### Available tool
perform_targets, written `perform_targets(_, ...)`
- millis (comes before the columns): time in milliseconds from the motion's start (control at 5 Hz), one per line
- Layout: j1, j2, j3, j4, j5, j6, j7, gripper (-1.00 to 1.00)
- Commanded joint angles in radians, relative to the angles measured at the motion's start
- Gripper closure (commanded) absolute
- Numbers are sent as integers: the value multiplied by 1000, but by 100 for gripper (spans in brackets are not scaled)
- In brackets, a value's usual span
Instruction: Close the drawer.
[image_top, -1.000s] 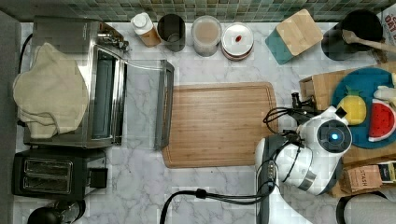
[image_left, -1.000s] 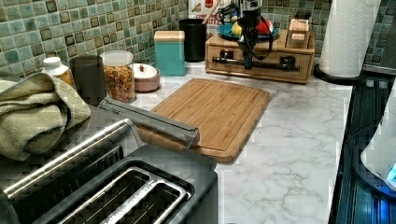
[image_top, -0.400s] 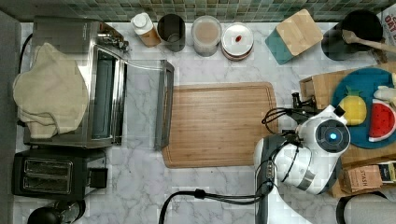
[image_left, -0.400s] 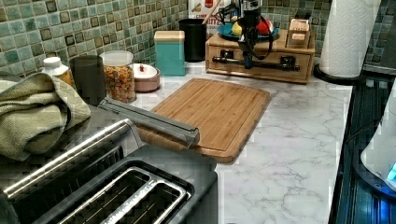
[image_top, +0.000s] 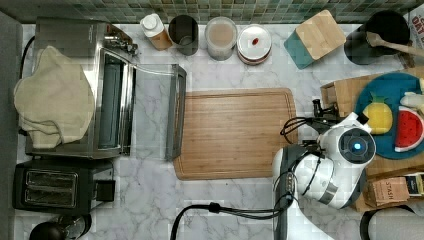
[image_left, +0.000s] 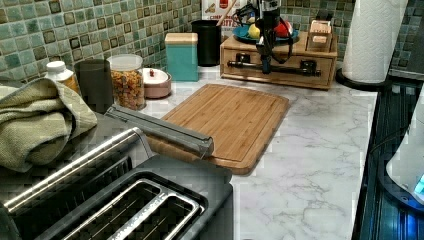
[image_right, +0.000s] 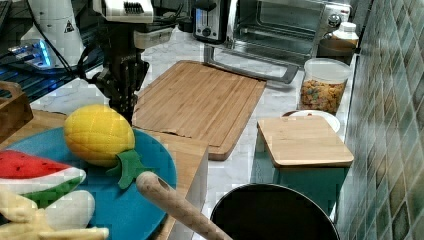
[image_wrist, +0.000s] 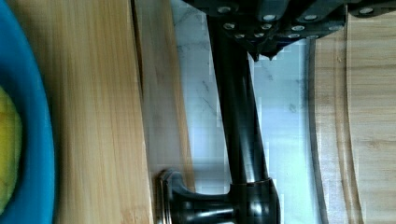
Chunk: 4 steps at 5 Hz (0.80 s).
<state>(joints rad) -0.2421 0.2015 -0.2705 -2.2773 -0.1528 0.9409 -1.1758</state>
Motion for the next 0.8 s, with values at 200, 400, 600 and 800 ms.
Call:
perform_targets(200, -115, -27, -114, 63, -19, 2, -54, 100)
perform_targets(400, -103, -26, -126, 63, -15, 2, -57, 100)
perform_targets(600, -108, -26, -121, 63, -17, 2, -55, 100)
perform_targets(800, -96, -26, -133, 63, -13, 2, -58, 100)
